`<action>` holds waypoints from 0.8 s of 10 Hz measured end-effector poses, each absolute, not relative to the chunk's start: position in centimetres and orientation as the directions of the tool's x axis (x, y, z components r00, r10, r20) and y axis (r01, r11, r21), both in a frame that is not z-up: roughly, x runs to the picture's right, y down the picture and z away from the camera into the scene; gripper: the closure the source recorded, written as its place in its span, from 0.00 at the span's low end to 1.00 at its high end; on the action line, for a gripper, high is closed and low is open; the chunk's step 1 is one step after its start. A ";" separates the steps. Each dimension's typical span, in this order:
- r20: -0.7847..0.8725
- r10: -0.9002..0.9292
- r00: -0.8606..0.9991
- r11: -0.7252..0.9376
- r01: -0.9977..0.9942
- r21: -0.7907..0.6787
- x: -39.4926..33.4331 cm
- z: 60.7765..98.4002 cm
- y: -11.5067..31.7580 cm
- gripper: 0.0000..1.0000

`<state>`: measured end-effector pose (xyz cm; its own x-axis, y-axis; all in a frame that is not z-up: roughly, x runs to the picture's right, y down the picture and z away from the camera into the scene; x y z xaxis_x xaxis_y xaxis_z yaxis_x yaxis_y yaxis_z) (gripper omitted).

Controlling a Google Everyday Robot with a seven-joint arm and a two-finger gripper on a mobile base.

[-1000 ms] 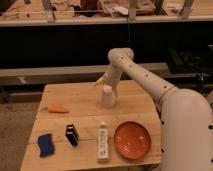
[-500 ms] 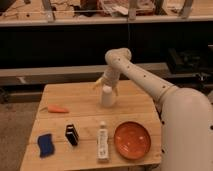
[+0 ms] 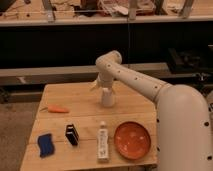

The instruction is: Place the ceramic cup over the eraser

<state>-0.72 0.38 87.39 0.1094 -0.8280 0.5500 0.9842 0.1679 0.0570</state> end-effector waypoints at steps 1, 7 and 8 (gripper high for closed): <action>0.563 -0.820 0.099 0.156 0.986 0.054 -0.5 87.8 0.3 0.20; 0.585 -0.809 0.051 0.108 0.992 0.063 -0.1 89.3 -0.3 0.20; 0.587 -0.808 0.045 0.102 0.993 0.065 -0.2 89.6 -0.2 0.20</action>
<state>-0.17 -0.17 89.57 0.0449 -0.8083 0.5871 0.9927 0.1021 0.0646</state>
